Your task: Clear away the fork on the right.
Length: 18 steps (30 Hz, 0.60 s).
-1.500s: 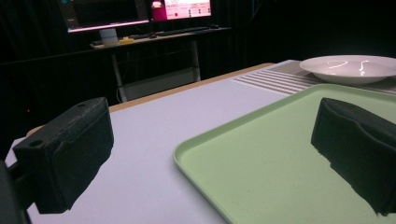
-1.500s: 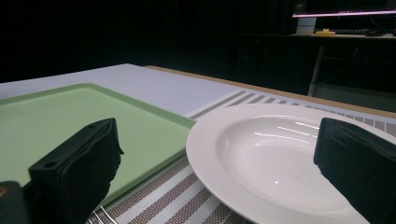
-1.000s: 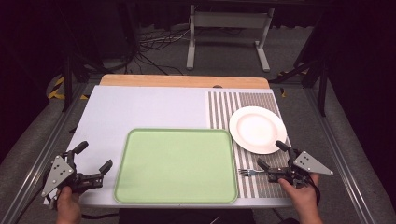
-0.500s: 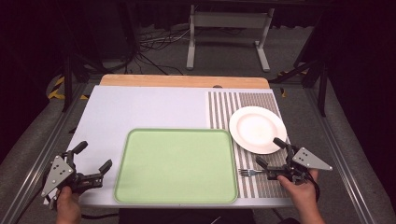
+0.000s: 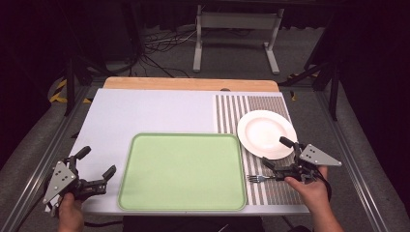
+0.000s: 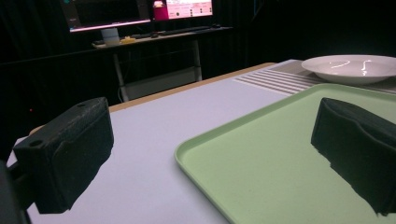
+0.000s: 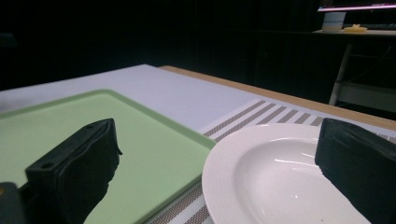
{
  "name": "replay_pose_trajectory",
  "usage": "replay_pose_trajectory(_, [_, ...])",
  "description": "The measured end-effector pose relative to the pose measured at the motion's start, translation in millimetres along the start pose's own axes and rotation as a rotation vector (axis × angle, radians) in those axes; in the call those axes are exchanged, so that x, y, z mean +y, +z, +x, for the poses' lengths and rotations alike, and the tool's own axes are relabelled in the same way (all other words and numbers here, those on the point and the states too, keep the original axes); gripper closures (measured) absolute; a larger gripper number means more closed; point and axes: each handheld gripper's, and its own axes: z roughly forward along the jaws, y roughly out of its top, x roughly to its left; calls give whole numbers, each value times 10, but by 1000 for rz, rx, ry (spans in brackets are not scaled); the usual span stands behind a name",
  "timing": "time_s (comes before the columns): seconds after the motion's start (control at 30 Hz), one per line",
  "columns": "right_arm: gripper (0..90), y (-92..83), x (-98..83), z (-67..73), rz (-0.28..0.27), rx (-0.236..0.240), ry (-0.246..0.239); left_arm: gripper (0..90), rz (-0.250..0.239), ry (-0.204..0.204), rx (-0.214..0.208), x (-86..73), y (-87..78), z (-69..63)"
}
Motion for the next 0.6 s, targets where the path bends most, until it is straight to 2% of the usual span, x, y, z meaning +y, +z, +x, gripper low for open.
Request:
replay_pose_trajectory(0.03, [16,0,0,0,0,0,0,0,1,0,1,1,-1,-1])
replay_pose_trajectory(0.13, [20,9,74,16,61,33,-64,0,1,1,0,3,-1,-3])
replay_pose_trajectory(0.33, [27,33,246,0,155,73,-142,0,-4,0,0,4,-1,-5])
replay_pose_trajectory(0.37, [27,33,246,0,155,73,-142,0,-3,-1,0,4,-1,-5])
replay_pose_trajectory(0.47, [86,55,341,0,283,101,-208,0,-2,2,0,4,-3,0])
replay_pose_trajectory(0.6, [115,71,398,2,386,118,-261,0,-3,2,-2,6,-5,0])
